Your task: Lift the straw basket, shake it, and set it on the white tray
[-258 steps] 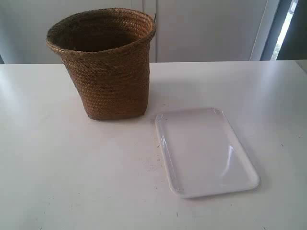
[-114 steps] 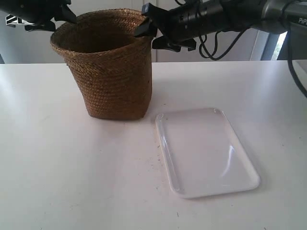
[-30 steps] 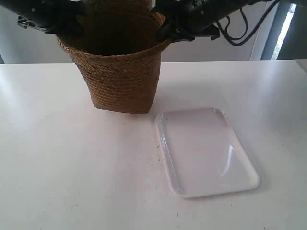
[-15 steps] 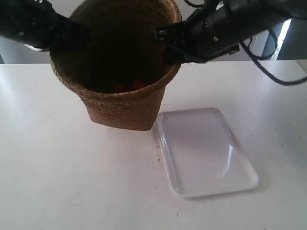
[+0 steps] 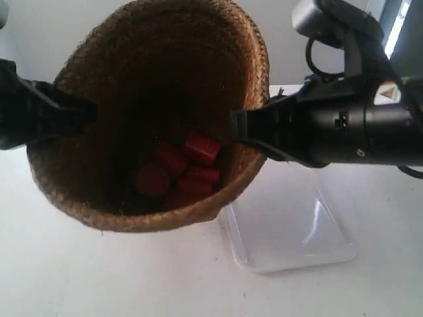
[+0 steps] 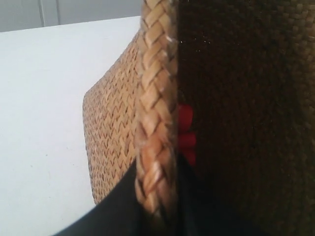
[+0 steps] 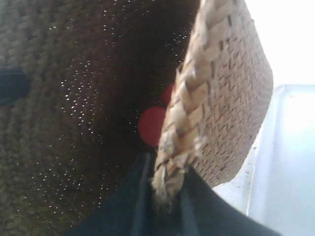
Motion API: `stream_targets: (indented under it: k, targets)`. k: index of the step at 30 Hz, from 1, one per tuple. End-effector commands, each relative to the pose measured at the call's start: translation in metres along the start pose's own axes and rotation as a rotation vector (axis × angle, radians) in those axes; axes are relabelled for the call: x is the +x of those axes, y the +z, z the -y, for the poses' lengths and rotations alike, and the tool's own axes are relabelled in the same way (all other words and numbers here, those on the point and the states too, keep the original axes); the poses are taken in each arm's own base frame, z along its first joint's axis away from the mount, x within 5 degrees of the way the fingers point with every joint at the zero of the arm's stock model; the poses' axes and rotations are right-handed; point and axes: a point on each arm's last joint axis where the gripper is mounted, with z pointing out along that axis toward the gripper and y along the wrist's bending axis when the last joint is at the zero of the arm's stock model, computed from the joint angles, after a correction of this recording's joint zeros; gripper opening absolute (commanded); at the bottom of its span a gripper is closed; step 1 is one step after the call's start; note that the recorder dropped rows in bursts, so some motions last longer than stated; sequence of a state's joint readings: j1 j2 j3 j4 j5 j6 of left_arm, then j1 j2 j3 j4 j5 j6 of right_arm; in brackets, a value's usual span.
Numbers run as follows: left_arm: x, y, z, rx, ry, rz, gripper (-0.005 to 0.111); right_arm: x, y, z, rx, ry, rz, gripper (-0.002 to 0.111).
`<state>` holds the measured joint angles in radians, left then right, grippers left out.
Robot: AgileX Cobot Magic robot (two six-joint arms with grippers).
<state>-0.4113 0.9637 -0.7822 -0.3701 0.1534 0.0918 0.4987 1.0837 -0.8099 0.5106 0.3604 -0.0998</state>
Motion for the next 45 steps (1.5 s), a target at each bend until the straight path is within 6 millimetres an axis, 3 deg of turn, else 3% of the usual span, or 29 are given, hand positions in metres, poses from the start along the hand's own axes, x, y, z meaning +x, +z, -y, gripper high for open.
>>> stream_targets:
  k: [1,7,12,16,19,22,25,28,32,35,37,39,42,45]
  targets:
    - [0.02,-0.019,0.005,0.027,0.07,0.038,0.0,0.012,-0.022,-0.006,-0.033,-0.094,0.074,0.0]
    - [0.011,-0.02,-0.001,-0.027,0.052,0.221,0.0,0.015,-0.016,0.003,0.003,-0.075,0.159,0.0]
    - [0.015,-0.018,-0.001,-0.018,0.035,0.181,0.0,0.022,-0.012,0.005,0.015,-0.109,0.111,0.0]
    - [0.013,-0.032,0.002,0.004,0.016,0.216,0.0,0.032,-0.018,0.004,-0.001,-0.121,0.003,0.0]
    - [0.012,-0.038,0.003,0.006,0.031,0.237,0.0,0.029,-0.021,0.005,0.016,-0.157,0.031,0.0]
    - [0.015,-0.02,-0.009,-0.06,-0.008,0.233,0.0,0.02,-0.009,0.013,0.068,-0.152,0.109,0.0]
    - [0.011,-0.011,-0.019,-0.107,-0.102,0.255,0.0,0.019,0.006,0.019,0.096,-0.118,0.064,0.0]
    - [-0.004,-0.031,-0.01,-0.073,-0.057,0.322,0.0,0.012,-0.013,0.0,0.028,-0.076,-0.002,0.0]
    - [-0.006,-0.059,0.001,-0.025,0.043,0.33,0.0,0.002,-0.05,-0.014,-0.034,-0.138,0.165,0.0]
    - [0.011,-0.037,-0.008,-0.053,-0.002,0.26,0.0,0.009,-0.034,-0.002,0.018,-0.214,0.225,0.0]
    - [0.021,-0.021,-0.014,-0.074,-0.1,0.233,0.0,0.017,-0.013,0.006,0.058,-0.271,0.184,0.0]
    - [0.019,-0.018,-0.014,-0.066,-0.152,0.218,0.0,0.02,-0.002,0.009,0.076,-0.274,0.094,0.0]
    - [0.003,-0.04,-0.003,-0.021,-0.049,0.243,0.0,0.015,-0.018,-0.007,0.028,-0.236,-0.001,0.0]
    - [-0.006,-0.063,0.003,-0.01,0.024,0.32,0.0,0.011,-0.041,-0.018,-0.034,-0.231,0.118,0.0]
